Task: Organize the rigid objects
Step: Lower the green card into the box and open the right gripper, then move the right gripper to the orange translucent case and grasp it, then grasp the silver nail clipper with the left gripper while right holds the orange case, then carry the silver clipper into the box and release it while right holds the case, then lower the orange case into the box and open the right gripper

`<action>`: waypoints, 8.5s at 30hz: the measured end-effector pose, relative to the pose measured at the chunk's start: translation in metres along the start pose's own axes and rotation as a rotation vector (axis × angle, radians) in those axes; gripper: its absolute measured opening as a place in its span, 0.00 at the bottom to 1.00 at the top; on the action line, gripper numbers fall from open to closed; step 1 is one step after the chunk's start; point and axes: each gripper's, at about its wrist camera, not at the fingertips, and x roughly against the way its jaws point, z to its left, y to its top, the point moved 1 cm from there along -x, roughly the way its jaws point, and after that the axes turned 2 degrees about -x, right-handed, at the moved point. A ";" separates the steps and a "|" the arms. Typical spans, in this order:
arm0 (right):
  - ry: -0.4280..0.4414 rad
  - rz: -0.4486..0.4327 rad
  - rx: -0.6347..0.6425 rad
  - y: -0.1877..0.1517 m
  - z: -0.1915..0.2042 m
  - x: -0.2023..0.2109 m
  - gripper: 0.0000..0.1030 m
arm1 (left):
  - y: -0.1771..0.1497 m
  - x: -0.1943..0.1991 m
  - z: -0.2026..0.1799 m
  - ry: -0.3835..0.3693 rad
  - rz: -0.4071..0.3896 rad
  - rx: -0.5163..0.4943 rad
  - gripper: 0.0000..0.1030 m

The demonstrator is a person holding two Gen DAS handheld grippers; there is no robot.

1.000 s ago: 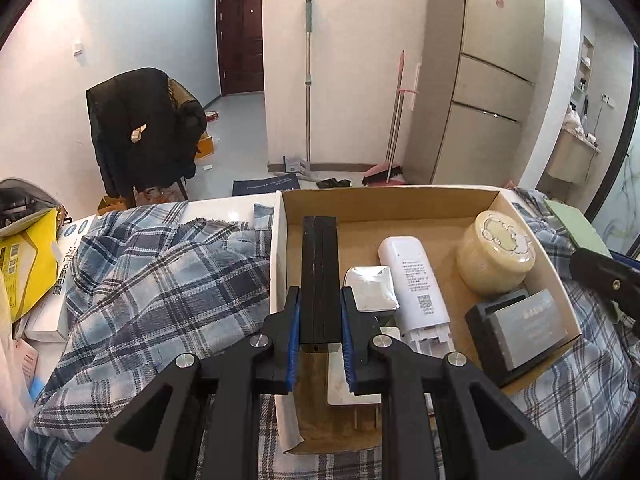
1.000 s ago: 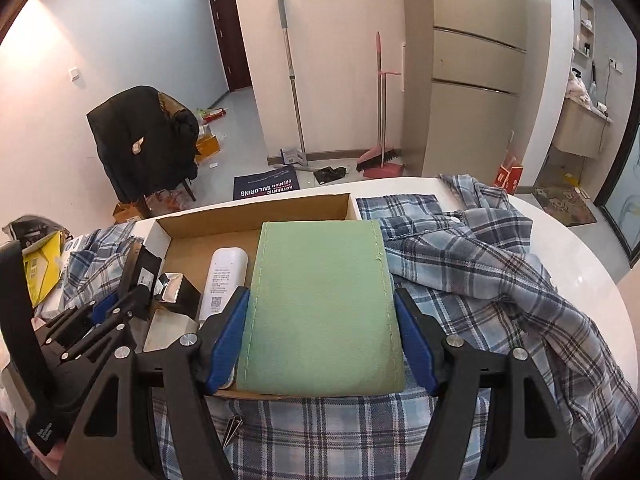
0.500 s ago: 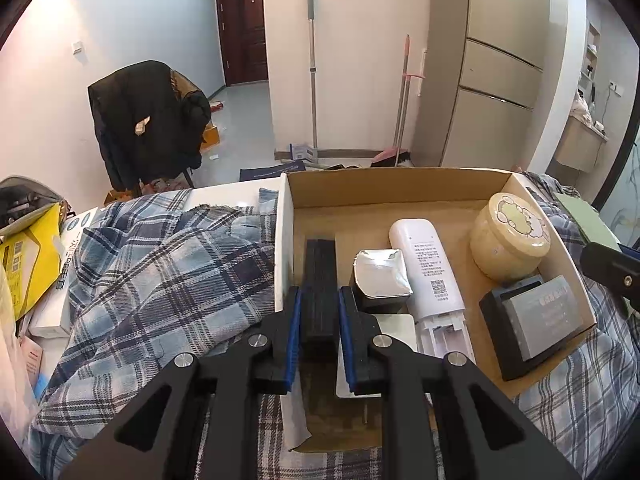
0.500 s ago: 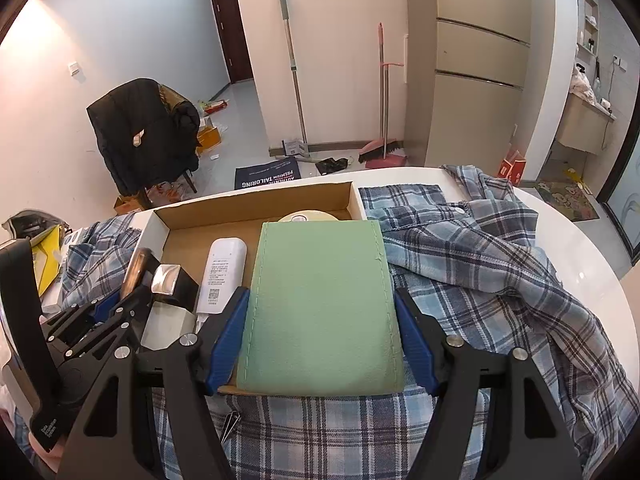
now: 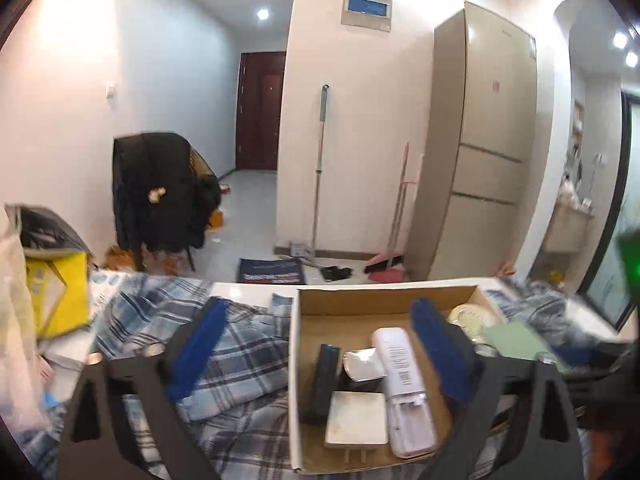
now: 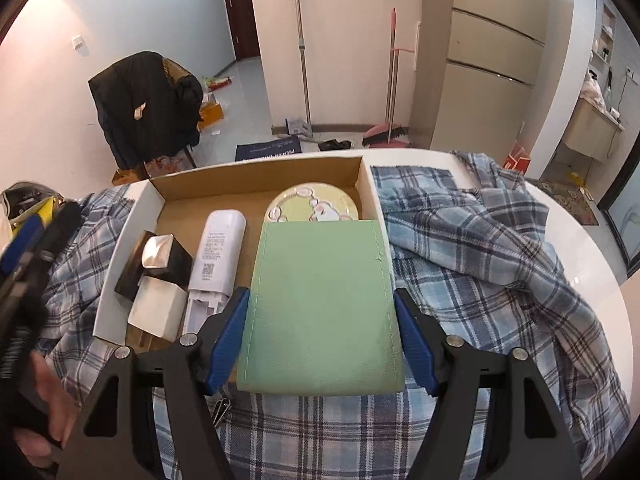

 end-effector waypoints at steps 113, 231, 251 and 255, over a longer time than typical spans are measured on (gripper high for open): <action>0.134 0.207 -0.043 -0.110 -0.087 0.030 0.60 | -0.087 -0.005 -0.085 -0.264 0.589 -0.179 0.12; 0.037 0.224 -0.029 -0.107 -0.068 0.045 0.60 | -0.039 -0.053 -0.010 -0.141 0.483 -0.050 0.10; 0.213 0.008 0.050 -0.014 0.012 0.066 0.60 | 0.005 0.031 0.006 -0.115 -0.021 0.006 0.85; 0.158 -0.024 0.095 0.001 0.042 0.040 0.60 | 0.015 0.048 0.017 -0.152 -0.046 0.052 0.86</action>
